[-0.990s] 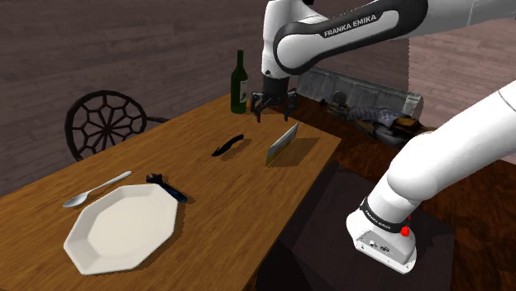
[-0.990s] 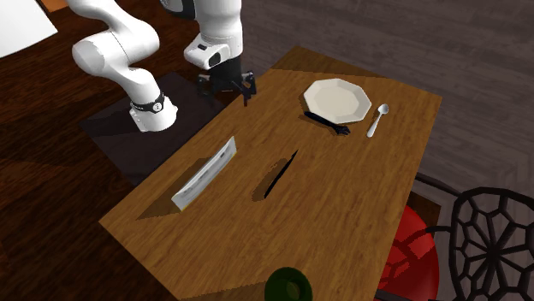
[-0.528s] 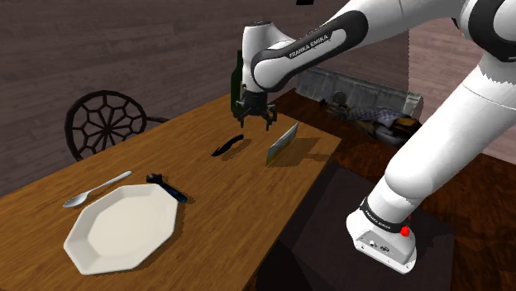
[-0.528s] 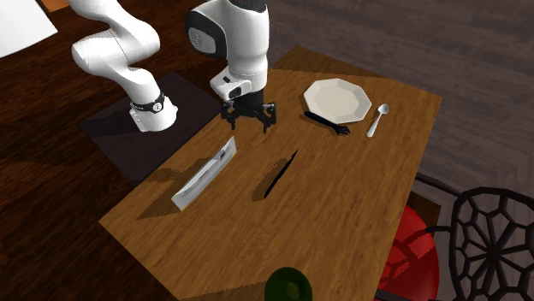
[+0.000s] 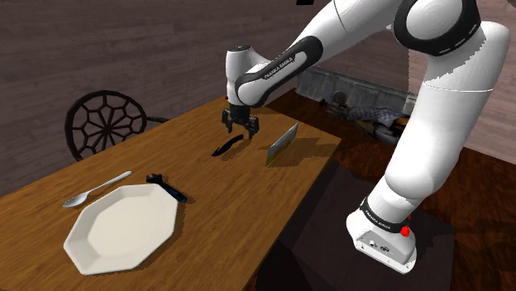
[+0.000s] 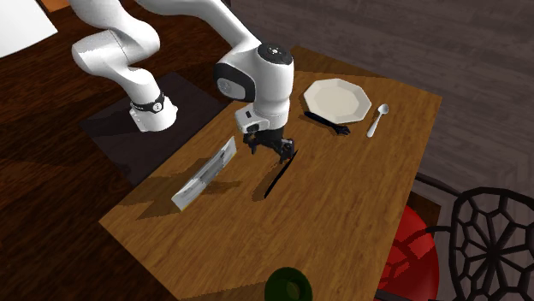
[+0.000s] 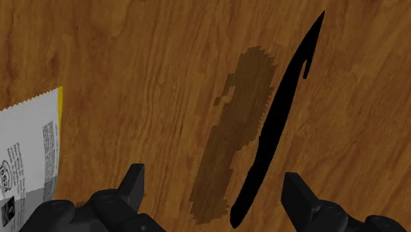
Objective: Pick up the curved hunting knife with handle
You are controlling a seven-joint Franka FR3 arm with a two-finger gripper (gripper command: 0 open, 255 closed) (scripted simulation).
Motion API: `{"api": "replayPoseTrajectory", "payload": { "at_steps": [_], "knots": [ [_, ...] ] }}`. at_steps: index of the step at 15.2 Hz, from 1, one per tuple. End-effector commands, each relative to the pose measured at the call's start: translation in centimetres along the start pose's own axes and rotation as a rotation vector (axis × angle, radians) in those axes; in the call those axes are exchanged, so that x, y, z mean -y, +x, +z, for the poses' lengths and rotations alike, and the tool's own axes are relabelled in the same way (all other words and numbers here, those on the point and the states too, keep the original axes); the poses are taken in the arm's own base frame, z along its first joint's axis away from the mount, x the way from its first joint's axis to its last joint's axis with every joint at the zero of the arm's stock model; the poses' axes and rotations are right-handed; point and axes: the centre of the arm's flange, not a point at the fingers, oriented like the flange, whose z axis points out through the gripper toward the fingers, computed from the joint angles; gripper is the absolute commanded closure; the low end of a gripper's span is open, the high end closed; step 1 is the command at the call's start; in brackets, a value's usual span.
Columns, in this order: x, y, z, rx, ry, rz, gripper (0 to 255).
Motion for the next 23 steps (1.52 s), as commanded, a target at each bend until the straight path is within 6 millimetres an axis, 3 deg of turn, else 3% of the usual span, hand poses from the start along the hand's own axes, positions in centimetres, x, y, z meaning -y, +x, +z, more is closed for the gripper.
{"api": "replayPoseTrajectory", "payload": {
  "at_steps": [1,4,12,14,15,23],
  "knots": [
    [1.9,1.1,1.8,-0.003,0.002,0.079,0],
    [4.2,2.6,4.4,-0.007,0.006,0.191,0],
    [4.4,2.5,8.6,-0.008,0.006,0.197,0],
    [4.4,2.5,8.6,-0.008,0.006,0.197,0],
    [4.4,2.5,8.6,-0.008,0.006,0.197,255],
    [4.5,2.5,8.7,-0.008,0.006,0.197,255]
  ]
}}
